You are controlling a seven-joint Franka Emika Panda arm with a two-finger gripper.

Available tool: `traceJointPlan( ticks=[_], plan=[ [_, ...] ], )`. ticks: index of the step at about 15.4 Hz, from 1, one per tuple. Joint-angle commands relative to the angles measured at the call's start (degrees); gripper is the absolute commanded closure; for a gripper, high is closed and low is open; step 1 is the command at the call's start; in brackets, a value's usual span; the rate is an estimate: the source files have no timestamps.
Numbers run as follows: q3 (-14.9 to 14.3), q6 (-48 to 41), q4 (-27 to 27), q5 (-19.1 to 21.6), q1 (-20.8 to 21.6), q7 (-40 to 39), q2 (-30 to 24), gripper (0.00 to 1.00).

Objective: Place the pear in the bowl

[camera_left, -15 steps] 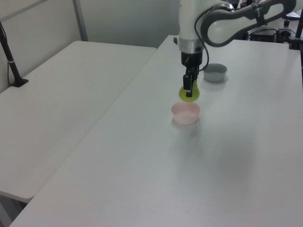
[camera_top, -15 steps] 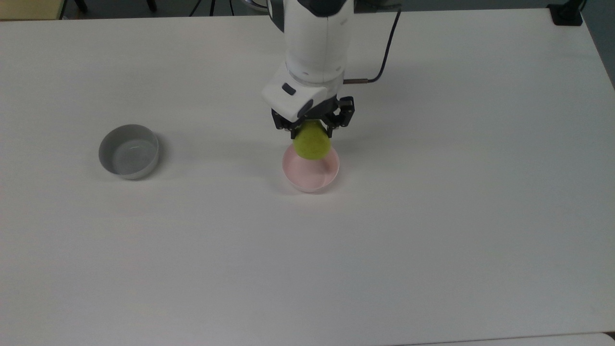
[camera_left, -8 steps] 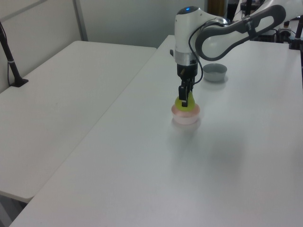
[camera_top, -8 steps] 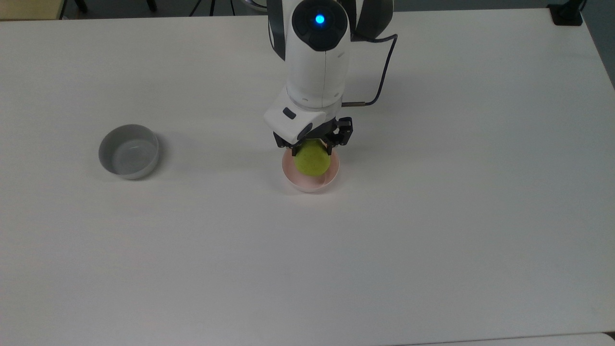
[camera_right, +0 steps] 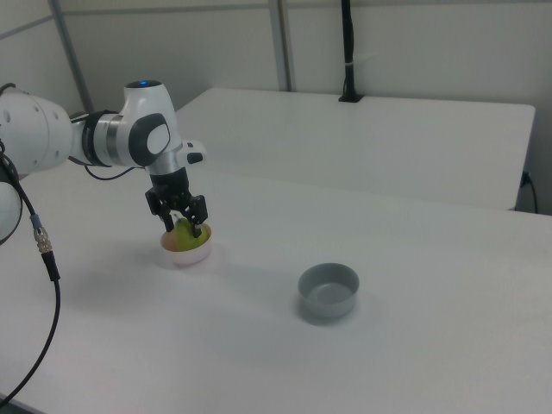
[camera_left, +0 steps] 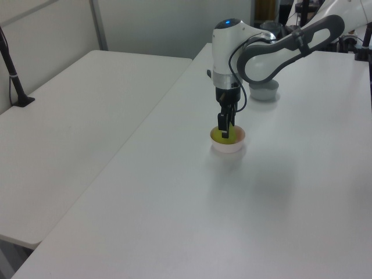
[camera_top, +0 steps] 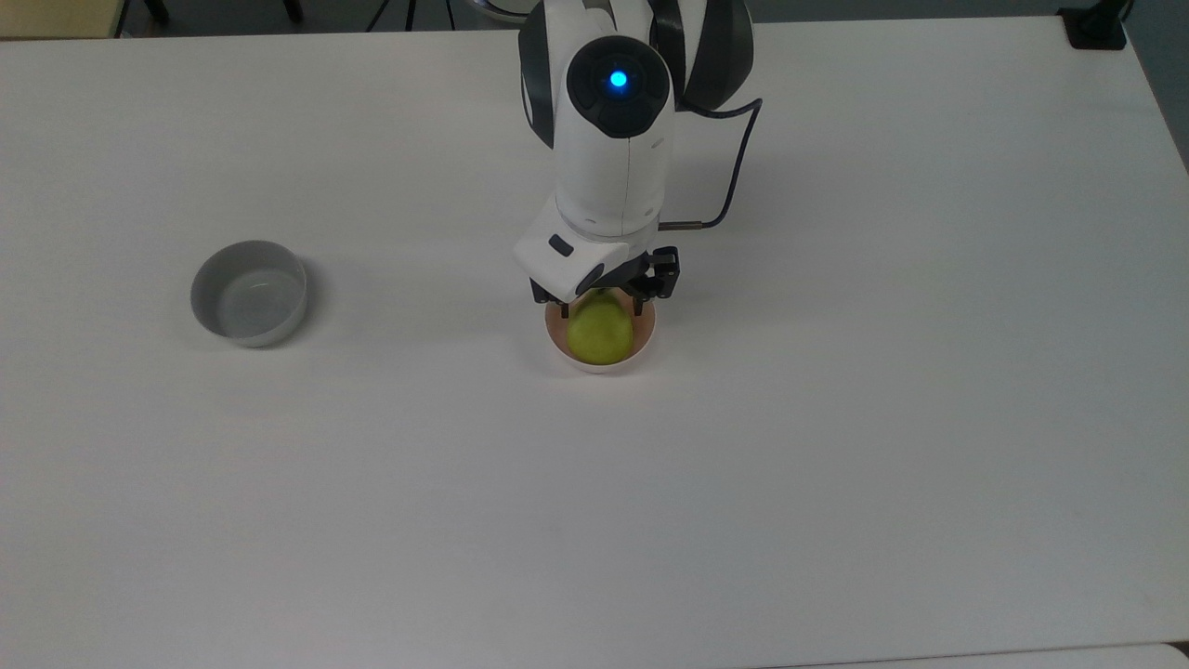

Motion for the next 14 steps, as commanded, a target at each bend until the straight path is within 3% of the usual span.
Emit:
traceJointPlan(
  ticks=[1, 5, 10, 14],
  plan=[
    [-0.76, 1.41, -0.45, -1.07, 0.82, 1.09, -0.4, 0.0],
    [-0.85, 0.18, -0.36, -0.89, -0.14, 1.0, -4.07, 0.0],
    [-1.99, -11.23, 0.17, -0.72, -3.74, -0.4, -13.83, 0.0],
    [-8.22, -19.4, 0.17, 0.34, -3.57, -7.61, -21.21, 0.0]
  ],
)
